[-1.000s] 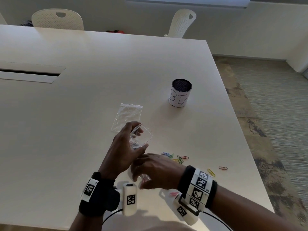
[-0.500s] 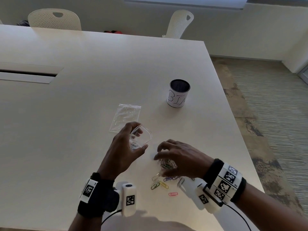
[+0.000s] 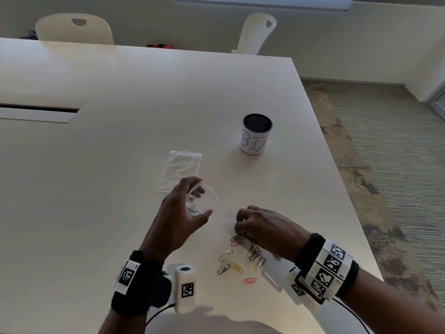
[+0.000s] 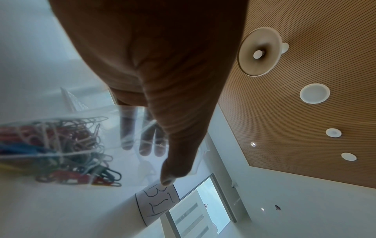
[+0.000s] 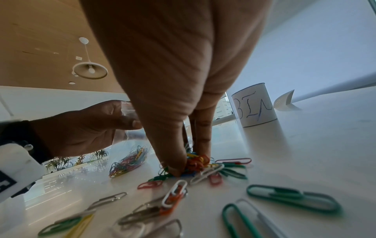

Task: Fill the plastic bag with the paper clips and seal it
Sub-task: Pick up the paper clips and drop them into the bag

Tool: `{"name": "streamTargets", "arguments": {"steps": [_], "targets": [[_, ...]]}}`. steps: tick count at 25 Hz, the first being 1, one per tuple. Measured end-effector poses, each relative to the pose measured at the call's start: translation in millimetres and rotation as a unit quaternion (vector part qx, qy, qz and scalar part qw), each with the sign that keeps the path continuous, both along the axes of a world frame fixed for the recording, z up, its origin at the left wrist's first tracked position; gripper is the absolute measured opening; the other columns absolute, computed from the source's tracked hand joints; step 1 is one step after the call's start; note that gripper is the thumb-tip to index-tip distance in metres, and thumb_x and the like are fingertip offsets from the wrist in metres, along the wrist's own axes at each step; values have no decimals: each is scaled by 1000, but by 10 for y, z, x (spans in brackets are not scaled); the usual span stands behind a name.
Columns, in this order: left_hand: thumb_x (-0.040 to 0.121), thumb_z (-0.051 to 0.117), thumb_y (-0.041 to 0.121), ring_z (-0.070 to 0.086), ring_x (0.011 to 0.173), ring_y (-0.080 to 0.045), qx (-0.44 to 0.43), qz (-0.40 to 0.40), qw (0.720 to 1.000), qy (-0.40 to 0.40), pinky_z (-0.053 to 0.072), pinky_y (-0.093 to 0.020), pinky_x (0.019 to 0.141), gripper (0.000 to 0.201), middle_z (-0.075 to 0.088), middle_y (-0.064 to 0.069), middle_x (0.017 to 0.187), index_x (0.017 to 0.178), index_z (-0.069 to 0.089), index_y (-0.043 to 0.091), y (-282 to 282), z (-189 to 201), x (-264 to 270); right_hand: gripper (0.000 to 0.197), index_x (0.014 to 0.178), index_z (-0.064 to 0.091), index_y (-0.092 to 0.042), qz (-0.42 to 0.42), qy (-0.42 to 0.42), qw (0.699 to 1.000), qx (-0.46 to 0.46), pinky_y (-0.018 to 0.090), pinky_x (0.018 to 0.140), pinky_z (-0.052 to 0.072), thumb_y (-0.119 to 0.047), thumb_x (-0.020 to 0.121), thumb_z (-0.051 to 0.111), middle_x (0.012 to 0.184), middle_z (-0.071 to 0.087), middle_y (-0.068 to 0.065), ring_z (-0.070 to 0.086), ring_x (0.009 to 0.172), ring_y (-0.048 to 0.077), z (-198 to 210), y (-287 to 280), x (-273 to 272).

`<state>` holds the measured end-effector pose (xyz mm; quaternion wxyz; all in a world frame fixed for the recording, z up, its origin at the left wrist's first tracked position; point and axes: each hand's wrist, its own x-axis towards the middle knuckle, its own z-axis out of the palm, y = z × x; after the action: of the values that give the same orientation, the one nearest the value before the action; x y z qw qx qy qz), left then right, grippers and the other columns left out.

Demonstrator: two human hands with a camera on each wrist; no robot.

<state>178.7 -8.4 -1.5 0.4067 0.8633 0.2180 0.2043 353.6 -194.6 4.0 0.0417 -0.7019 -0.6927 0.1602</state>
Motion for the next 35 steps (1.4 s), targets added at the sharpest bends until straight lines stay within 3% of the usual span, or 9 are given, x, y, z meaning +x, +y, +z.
{"name": "streamTargets", "arguments": {"steps": [5, 11, 17, 20, 22, 27, 29, 31, 35], "targets": [[81, 85, 26, 61, 108, 2, 4, -4, 1000, 2, 55, -23, 86, 60, 63, 15, 113, 130, 50, 27, -2, 3, 9, 16, 113, 71, -15, -27, -2, 999, 19, 29, 81, 59, -16, 103, 58, 113, 67, 2, 65, 94, 14, 36, 7, -46], [81, 85, 25, 60, 109, 3, 5, -9, 1000, 9, 48, -10, 84, 62, 64, 13, 114, 132, 50, 24, -26, -2, 53, 15, 107, 77, -11, -103, 52, 991, 66, 24, 71, 61, -9, 99, 64, 107, 71, 2, 72, 80, 10, 61, 25, 59], [81, 86, 25, 61, 109, 2, 10, -14, 1000, 10, 53, -18, 86, 63, 64, 11, 116, 132, 49, 25, -35, -18, 68, 13, 100, 82, -12, -217, 154, 955, 128, 20, 79, 62, -7, 88, 79, 98, 81, 4, 75, 81, 8, 55, 46, 177], [81, 86, 26, 60, 109, 3, 13, -13, 1000, 12, 50, -14, 86, 63, 64, 12, 115, 133, 49, 25, -39, -14, 67, 15, 99, 83, -11, -229, 183, 948, 126, 26, 81, 63, -4, 86, 80, 97, 80, 4, 75, 82, 9, 88, 74, 173], [81, 86, 26, 60, 109, 3, 12, -13, 1000, 14, 48, -10, 85, 64, 64, 12, 116, 133, 49, 25, -34, -9, 60, 15, 97, 83, -10, -253, 231, 927, 151, 29, 81, 64, -2, 84, 81, 92, 80, 3, 76, 79, 10, 175, 116, 166], [81, 86, 26, 61, 104, 3, 15, -9, 1000, 7, 48, -10, 83, 60, 61, 19, 110, 129, 49, 28, -30, 8, 50, 11, 94, 81, -2, -269, 423, 827, 255, 31, 81, 64, 0, 84, 81, 80, 80, 9, 76, 74, 28, 530, 388, -72], [80, 86, 25, 62, 100, 1, 17, -8, 1000, 5, 47, -8, 79, 59, 61, 21, 109, 126, 49, 31, -39, 13, 54, 9, 92, 82, -5, -253, 400, 837, 275, 25, 75, 62, -1, 83, 82, 75, 78, 1, 74, 67, 14, 558, 534, -153], [80, 86, 25, 64, 97, -2, 9, -6, 1000, 7, 50, -11, 77, 60, 63, 16, 109, 127, 48, 31, -44, 17, 60, 10, 92, 82, -8, -228, 321, 880, 266, 15, 68, 57, -3, 84, 81, 75, 75, -8, 70, 65, 1, 535, 638, -214], [80, 86, 21, 65, 97, -3, -5, -6, 1000, 6, 50, -10, 75, 62, 64, 13, 110, 129, 49, 29, -48, 28, 72, 11, 96, 82, -9, -207, 250, 917, 231, 32, 73, 63, -5, 86, 79, 87, 80, 3, 76, 76, 8, 502, 742, -298]]}}
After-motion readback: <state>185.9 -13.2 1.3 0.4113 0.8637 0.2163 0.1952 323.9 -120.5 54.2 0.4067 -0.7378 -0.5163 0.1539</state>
